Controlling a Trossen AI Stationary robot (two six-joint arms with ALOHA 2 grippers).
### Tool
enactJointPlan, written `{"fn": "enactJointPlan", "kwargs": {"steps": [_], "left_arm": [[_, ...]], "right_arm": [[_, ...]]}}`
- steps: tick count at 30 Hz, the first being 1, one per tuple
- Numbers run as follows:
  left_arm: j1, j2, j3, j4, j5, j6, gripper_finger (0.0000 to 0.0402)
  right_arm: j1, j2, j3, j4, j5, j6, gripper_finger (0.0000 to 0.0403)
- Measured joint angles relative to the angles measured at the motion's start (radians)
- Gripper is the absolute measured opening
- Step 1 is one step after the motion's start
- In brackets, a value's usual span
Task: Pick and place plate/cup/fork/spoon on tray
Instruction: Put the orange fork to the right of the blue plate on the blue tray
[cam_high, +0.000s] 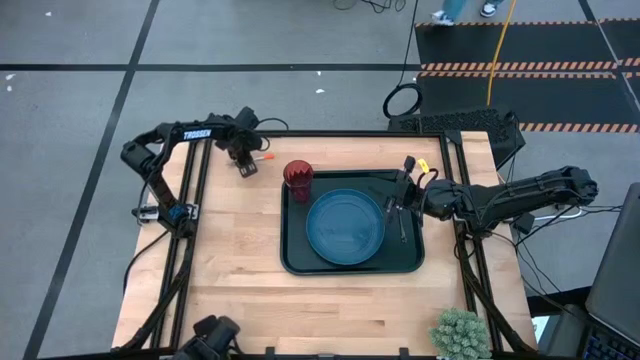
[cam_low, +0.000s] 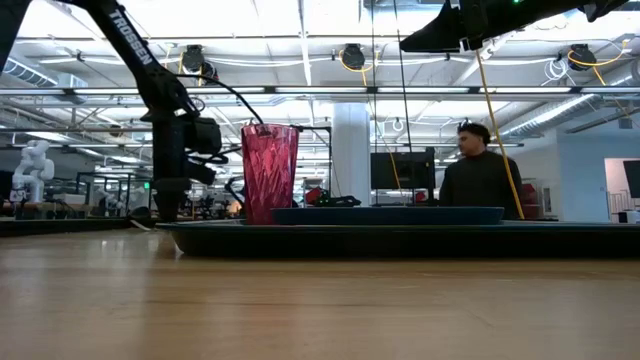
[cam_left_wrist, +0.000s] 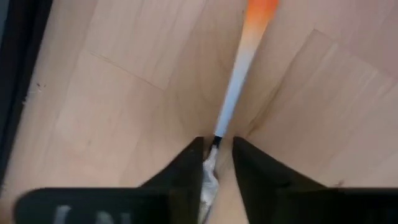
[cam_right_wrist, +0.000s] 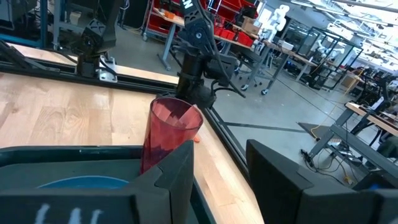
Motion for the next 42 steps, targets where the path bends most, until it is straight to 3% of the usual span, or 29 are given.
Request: {"fn": "enactJointPlan", "kwargs": {"steps": [4,15,22,26,37,42], "left_arm": [[0.007,0.002,0.014,0.003,0.006,-0.041,0.0015],[0.000,-0.019,0.015,0.005,-0.029,-0.117,0.0005],[-0.007,-0.127,0.015,-0.029,-0.029,-0.168,0.0004],[-0.029,-0.214,0.015,-0.084,-0.086,-0.210,0.0004],[-0.227,-0.479,0.016,-0.121,-0.126,-0.215,0.0004],[-0.383,-0.538,0.016,-0.141,-0.226,-0.214,0.0004]], "right_arm": [[0.000,0.000,0.000,0.000,0.000,0.000,0.0141],[0.000,0.000,0.000,0.000,0.000,0.000,0.0141],[0.000,0.000,0.000,0.000,0.000,0.000,0.0141],[0.000,0.000,0.000,0.000,0.000,0.000,0.0141],[-0.001,0.000,0.000,0.032,0.127,0.018,0.0141],[-0.001,0.000,0.000,0.078,0.126,0.023,0.0141]]}}
